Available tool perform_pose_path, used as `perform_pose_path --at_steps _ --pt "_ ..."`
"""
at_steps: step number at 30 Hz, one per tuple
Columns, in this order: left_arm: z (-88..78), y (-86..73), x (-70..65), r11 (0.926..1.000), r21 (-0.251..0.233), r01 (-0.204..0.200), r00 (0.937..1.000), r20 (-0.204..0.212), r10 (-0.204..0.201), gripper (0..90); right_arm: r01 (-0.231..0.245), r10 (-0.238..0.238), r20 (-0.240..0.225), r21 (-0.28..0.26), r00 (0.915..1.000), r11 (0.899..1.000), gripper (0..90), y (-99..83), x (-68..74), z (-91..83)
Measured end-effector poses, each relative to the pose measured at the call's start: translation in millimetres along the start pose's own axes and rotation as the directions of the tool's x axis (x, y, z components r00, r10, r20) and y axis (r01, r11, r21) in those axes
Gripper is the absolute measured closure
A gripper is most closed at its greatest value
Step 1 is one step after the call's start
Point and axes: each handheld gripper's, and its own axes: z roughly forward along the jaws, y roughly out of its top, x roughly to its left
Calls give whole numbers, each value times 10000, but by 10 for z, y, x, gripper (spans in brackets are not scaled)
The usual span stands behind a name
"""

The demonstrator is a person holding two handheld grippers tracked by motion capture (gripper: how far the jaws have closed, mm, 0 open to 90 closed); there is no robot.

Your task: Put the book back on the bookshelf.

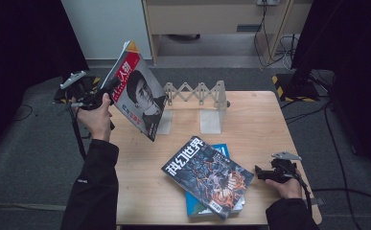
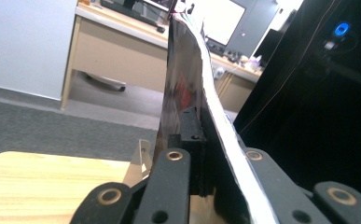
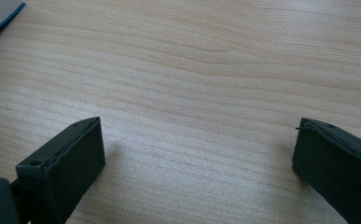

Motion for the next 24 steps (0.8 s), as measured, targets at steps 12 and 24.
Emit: perform_pose_path --at_steps 12,24 --pt "177 -129 -118 9977 217 -648 9958 -631 661 860 51 -51 -13 -23 10000 10000 26 3 4 4" --pt "413 -287 -159 9896 423 -1376 9778 -1534 1425 860 170 -170 -86 3 9998 9999 26 9 8 8"
